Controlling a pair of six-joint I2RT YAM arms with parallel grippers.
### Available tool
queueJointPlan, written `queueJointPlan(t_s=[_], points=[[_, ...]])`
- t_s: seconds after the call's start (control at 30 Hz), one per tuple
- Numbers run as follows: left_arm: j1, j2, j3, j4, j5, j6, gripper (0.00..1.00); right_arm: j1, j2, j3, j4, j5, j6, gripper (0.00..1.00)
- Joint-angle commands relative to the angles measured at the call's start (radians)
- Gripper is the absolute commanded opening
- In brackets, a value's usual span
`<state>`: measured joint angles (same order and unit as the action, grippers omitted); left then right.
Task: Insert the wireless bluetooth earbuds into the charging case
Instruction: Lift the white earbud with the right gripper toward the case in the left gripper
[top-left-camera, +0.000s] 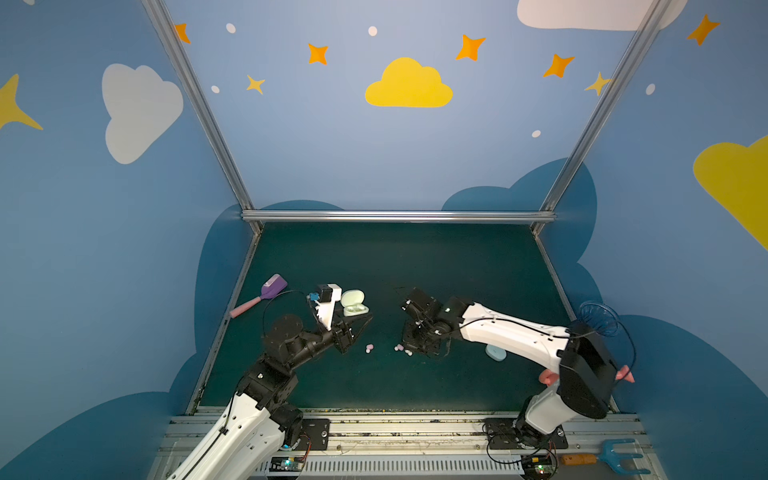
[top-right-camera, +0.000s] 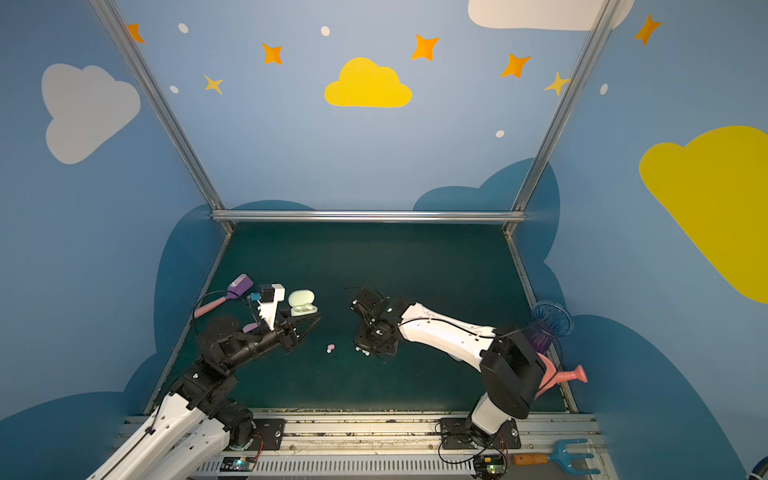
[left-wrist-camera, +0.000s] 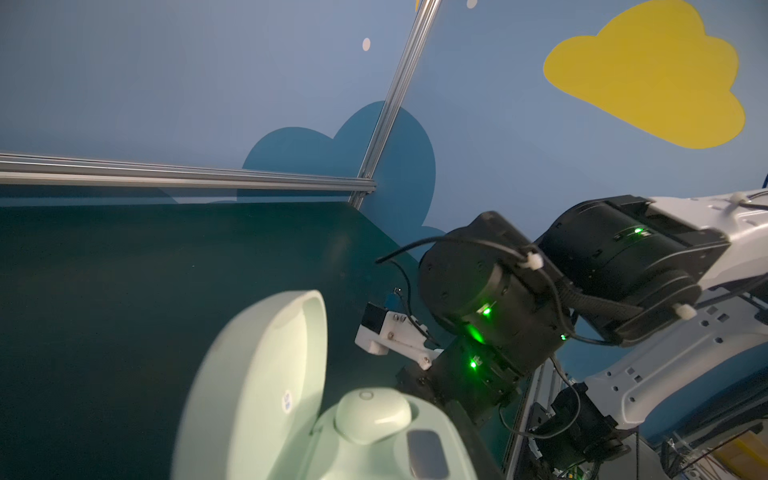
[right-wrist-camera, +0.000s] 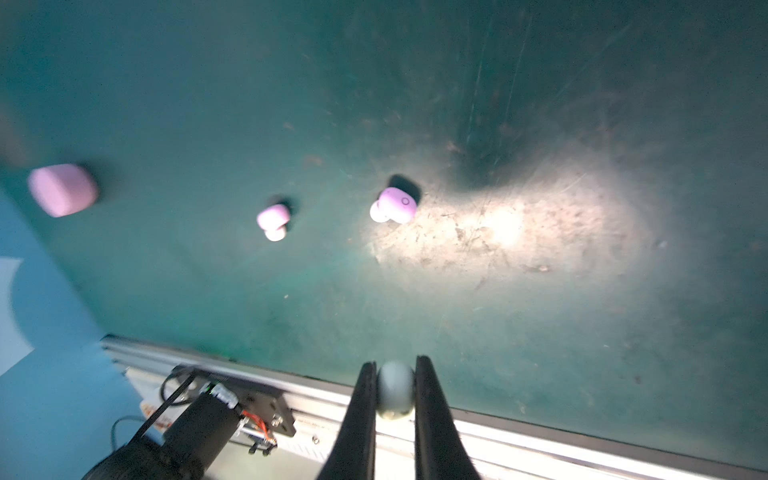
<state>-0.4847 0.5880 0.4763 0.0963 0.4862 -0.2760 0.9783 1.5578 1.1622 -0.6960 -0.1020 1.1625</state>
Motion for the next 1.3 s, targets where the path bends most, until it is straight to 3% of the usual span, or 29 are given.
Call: queueJointPlan(t_s=[0.0, 0.43, 0.67, 0.9, 1.03, 1.27], points=[[-0.011, 0.038, -0.015, 0.095, 0.056, -0.017, 0.13, -0.023, -0.096, -0.020, 0.012, 0.041, -0.069, 0.11], [-0.190, 0.237, -0.015, 0.242, 0.039, 0.147, 0.12, -0.091, -0.414, -0.040, 0.018, 0.029, -0.198, 0.11], [-0.237, 0.377, 0.025, 0.377, 0.063, 0.210, 0.12, -0.094, -0.530, 0.010, 0.017, -0.003, -0.253, 0.11], [-0.273, 0.528, 0.089, 0.548, 0.122, 0.222, 0.11, -0.081, -0.572, 0.036, 0.077, -0.055, -0.271, 0.11], [-0.287, 0.634, 0.111, 0.716, 0.150, 0.165, 0.11, -0.065, -0.572, 0.029, 0.144, -0.077, -0.270, 0.11], [-0.340, 0.749, 0.162, 0.860, 0.186, 0.122, 0.10, -0.049, -0.573, 0.029, 0.167, -0.077, -0.271, 0.11]])
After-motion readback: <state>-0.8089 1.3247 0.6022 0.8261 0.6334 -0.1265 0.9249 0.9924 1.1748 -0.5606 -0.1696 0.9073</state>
